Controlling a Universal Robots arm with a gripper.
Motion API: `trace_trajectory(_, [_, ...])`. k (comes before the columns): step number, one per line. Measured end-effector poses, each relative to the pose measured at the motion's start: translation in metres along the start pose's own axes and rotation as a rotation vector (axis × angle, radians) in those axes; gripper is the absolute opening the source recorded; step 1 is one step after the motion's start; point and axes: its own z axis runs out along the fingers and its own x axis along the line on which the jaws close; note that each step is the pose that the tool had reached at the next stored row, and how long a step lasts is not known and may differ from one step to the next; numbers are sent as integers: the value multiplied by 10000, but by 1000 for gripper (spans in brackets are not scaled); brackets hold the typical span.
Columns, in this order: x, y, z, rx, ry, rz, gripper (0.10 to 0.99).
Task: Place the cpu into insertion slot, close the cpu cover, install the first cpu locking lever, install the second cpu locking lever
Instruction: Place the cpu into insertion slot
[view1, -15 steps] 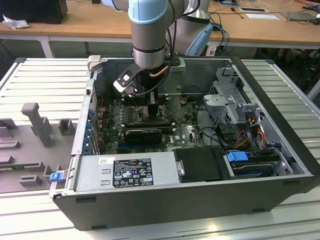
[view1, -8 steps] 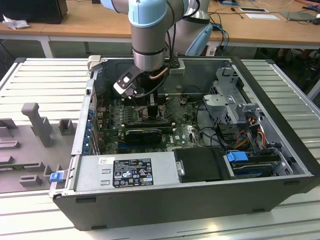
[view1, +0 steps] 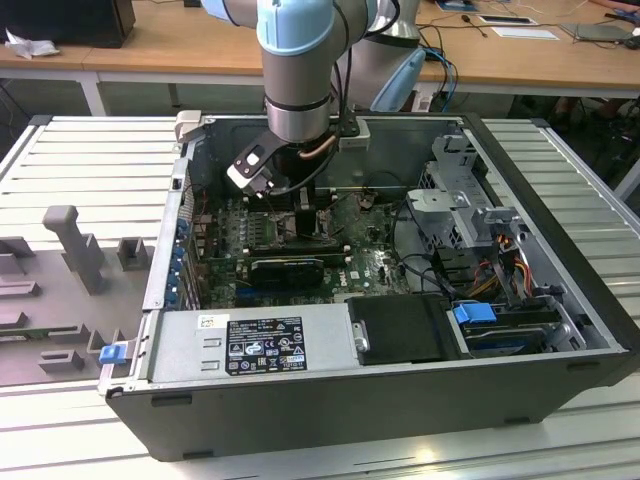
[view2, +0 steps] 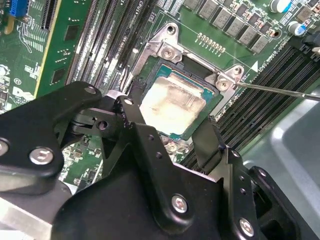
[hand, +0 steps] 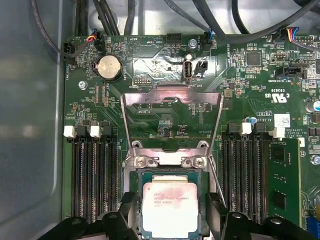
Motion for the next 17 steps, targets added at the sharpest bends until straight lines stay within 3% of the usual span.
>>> trace_trajectory(4, [3,8,-109,1,-1,-1,651])
trace_trajectory(5, [3,10,-133,1,0,0,584])
trace_trajectory(6, [4,11,-141,-1,3,1,459])
trace_trajectory(11, [4,12,-155,0,0,2,157])
trace_trajectory(17, [4,13,-164,0,0,2,106])
